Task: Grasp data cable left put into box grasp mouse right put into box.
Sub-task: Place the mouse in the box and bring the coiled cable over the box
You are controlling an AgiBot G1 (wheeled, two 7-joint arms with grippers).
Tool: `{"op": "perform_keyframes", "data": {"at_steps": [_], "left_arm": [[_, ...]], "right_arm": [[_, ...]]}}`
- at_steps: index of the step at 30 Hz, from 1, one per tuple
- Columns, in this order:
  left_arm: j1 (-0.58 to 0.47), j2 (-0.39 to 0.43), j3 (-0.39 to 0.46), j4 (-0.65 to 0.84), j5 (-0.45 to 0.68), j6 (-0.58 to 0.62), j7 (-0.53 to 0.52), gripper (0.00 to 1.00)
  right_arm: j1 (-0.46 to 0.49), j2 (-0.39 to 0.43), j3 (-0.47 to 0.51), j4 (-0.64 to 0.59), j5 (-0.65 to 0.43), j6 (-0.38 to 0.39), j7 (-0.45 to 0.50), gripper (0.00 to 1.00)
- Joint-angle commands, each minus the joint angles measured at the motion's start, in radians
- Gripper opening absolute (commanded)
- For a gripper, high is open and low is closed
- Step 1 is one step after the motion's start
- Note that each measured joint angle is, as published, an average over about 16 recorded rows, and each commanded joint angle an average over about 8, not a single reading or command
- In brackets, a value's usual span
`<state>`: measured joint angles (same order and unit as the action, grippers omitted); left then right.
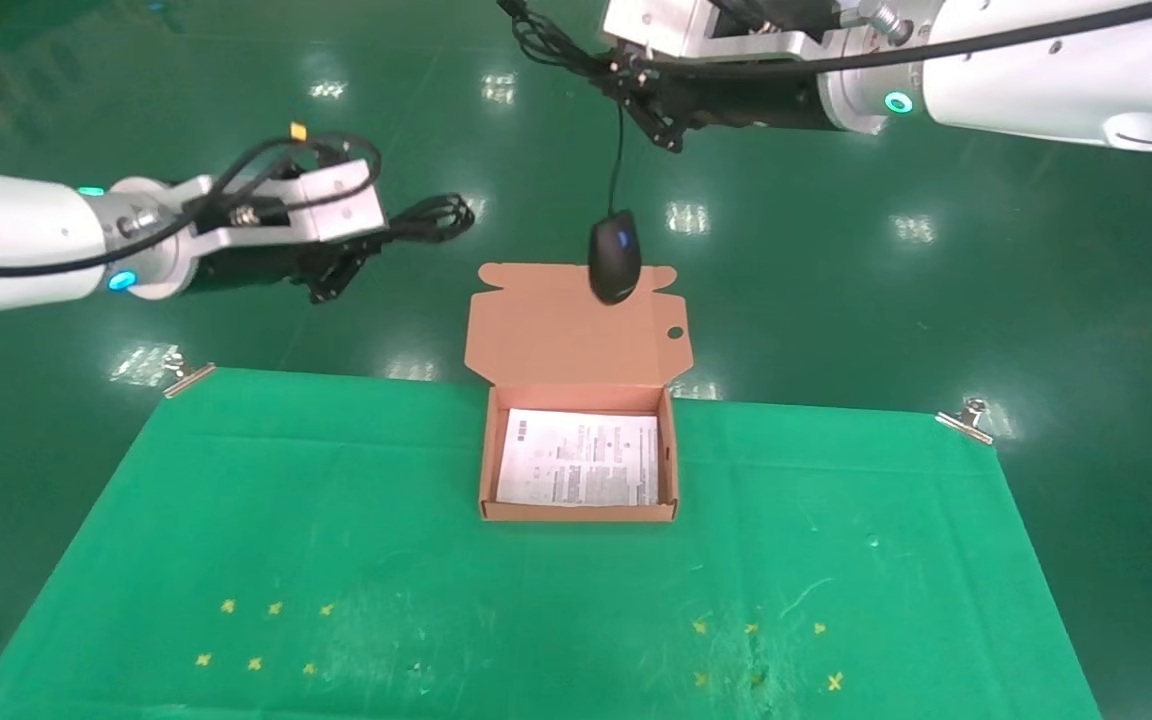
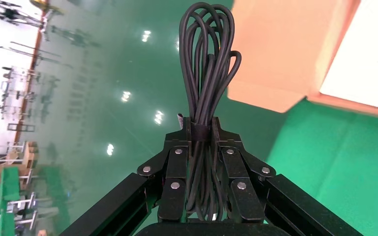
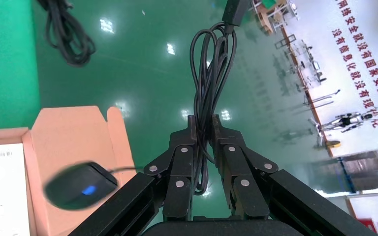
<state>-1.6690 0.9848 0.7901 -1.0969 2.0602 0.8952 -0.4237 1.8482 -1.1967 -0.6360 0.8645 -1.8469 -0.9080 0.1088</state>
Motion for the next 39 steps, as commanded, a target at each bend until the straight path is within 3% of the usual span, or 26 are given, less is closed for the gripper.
{"op": "perform_keyframes", "data": {"at_steps": [1,14,26,39], "left_arm": [[-0.006,0.002,-0.004,-0.001,0.009,-0.009,-0.011,0.00],[-0.002,-0.017,0.010,0.010,0.045,0.023,-0.045,0.00],[0.023,-0.039,0.038,-0.018,0.153,0.084,-0.155,0.00],[0.032,-0.045,0.040,-0.054,0.178,0.095,-0.194,0.00]], "right_arm": [[0.010,-0.012,0.005,-0.026,0.016,0.004,-0.028,0.00],[-0.023,-0.062,-0.023,-0.062,-0.010,0.031,-0.071,0.00],[-0.102,-0.126,-0.069,-0.130,-0.023,0.018,-0.084,0.00],[-0.182,-0.158,-0.131,-0.138,0.061,0.041,0.019,0.00]]}}
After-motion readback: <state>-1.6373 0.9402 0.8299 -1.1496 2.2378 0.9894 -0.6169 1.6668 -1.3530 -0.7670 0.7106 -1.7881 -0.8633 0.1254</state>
